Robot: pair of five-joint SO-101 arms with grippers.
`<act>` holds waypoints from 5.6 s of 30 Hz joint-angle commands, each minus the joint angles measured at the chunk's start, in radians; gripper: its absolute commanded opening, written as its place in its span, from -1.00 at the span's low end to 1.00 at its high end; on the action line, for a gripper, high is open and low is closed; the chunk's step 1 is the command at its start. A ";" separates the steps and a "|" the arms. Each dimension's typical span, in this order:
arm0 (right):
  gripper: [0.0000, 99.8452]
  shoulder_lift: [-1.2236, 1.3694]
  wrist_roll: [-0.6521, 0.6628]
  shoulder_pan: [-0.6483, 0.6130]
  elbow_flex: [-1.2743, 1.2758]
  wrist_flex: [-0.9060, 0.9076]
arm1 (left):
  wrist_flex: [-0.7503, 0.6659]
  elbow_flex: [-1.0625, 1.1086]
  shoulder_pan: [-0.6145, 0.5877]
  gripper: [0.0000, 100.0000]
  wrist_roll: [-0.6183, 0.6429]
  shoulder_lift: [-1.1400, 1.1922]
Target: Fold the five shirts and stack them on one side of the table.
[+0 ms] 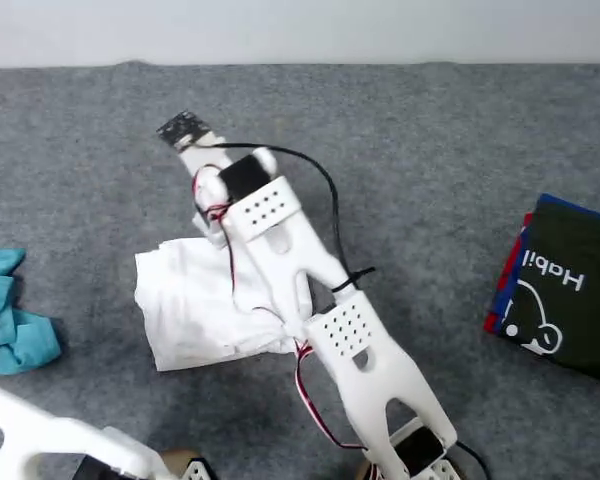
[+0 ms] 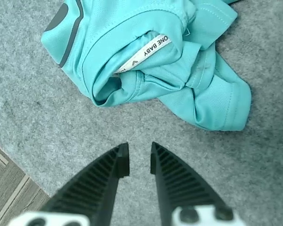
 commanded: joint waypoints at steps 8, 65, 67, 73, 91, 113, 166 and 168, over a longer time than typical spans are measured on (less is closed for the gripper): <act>-0.98 0.117 0.011 -0.203 -0.054 -0.035 | 0.009 -0.004 0.005 -0.83 0.002 -0.015; -0.98 -0.389 -0.233 -0.406 0.818 -0.128 | 0.009 -0.005 -0.002 -0.83 0.003 -0.017; -0.98 -0.387 -0.233 -0.447 0.818 -0.147 | 0.012 -0.005 -0.002 -0.83 0.003 -0.017; -0.98 -0.406 -0.233 -0.423 0.816 -0.122 | 0.014 -0.004 -0.002 -0.83 0.003 -0.017; -0.98 -0.486 -0.198 -0.275 0.819 -0.148 | 0.015 -0.004 0.005 -0.83 0.003 -0.017; -0.98 -0.542 -0.110 -0.343 0.816 -0.295 | 0.014 -0.002 0.005 -0.83 0.003 -0.017; -0.70 -0.881 -0.543 -0.038 1.232 0.041 | 0.058 0.031 0.005 -0.83 -0.002 -0.023; -0.51 -0.881 -0.631 -0.039 1.257 0.041 | 0.058 0.033 0.005 -0.83 -0.002 -0.023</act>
